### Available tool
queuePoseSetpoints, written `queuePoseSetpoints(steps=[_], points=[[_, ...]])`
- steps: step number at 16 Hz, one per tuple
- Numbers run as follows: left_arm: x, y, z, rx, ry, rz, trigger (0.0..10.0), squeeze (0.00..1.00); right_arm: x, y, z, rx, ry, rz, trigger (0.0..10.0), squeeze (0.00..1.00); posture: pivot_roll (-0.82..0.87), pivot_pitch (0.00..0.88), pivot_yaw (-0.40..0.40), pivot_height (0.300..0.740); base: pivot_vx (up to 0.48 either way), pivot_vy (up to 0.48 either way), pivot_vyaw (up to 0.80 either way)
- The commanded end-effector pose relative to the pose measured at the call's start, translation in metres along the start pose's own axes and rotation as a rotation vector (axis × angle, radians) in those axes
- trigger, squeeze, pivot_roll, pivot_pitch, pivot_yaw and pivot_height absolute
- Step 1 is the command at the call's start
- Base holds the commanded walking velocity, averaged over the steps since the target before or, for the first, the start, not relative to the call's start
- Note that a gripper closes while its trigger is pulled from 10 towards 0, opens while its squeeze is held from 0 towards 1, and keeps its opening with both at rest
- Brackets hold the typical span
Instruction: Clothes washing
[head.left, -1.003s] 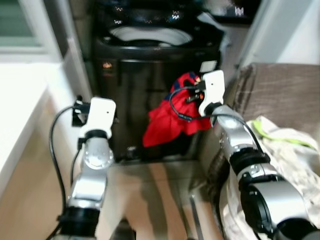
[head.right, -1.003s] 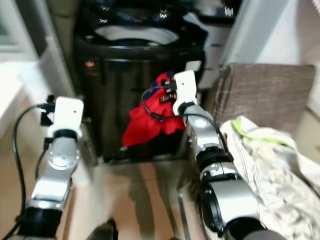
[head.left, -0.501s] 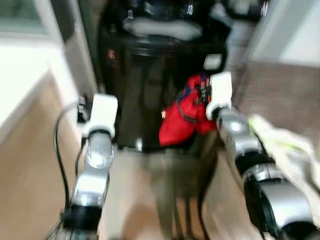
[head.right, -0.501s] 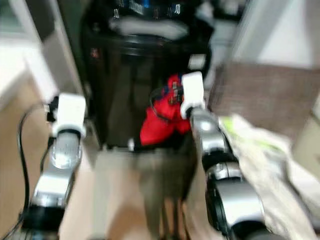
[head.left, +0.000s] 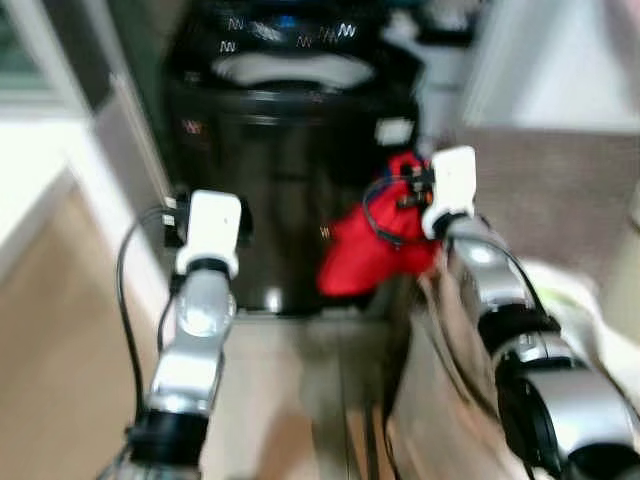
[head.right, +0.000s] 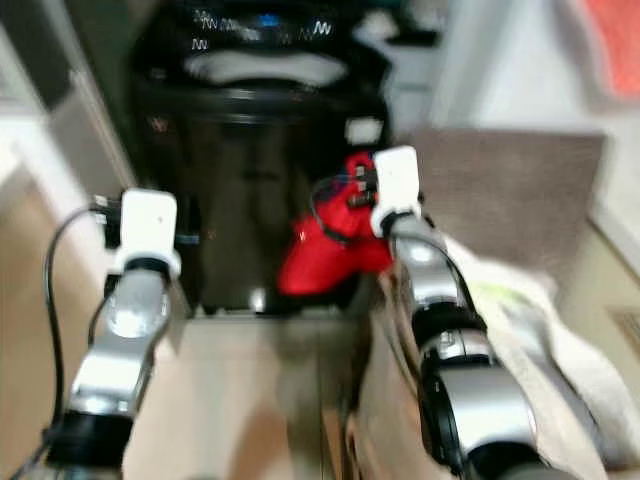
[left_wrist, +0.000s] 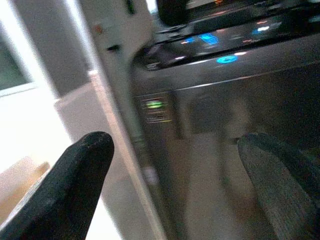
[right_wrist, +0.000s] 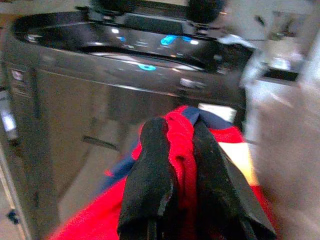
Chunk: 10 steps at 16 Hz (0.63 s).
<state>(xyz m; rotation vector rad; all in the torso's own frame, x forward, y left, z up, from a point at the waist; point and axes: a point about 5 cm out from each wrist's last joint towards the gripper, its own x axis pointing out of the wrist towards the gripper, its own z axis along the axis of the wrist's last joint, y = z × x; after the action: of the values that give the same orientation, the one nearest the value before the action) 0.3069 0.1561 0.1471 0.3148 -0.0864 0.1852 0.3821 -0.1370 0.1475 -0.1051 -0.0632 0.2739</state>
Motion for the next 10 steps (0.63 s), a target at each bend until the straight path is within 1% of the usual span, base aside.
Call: queuePoseSetpoints(steps=[1, 10], points=[[0.0014, 0.0078, -0.0018, -0.001, 0.005, 0.021, 10.0, 0.0, 0.0074, 0.0085, 0.0154, -0.004, -0.055, 0.029, 10.0, 0.0, 0.03, 0.0, -0.05, 0.74, 0.461, 0.0, 0.0], [0.0014, 0.0078, -0.0014, -0.002, 0.0, 0.017, 10.0, 0.0, 0.0081, 0.0095, 0.0167, -0.006, -0.06, 0.031, 10.0, 0.0, 0.03, 0.0, -0.049, 0.74, 0.461, 0.0, 0.0]])
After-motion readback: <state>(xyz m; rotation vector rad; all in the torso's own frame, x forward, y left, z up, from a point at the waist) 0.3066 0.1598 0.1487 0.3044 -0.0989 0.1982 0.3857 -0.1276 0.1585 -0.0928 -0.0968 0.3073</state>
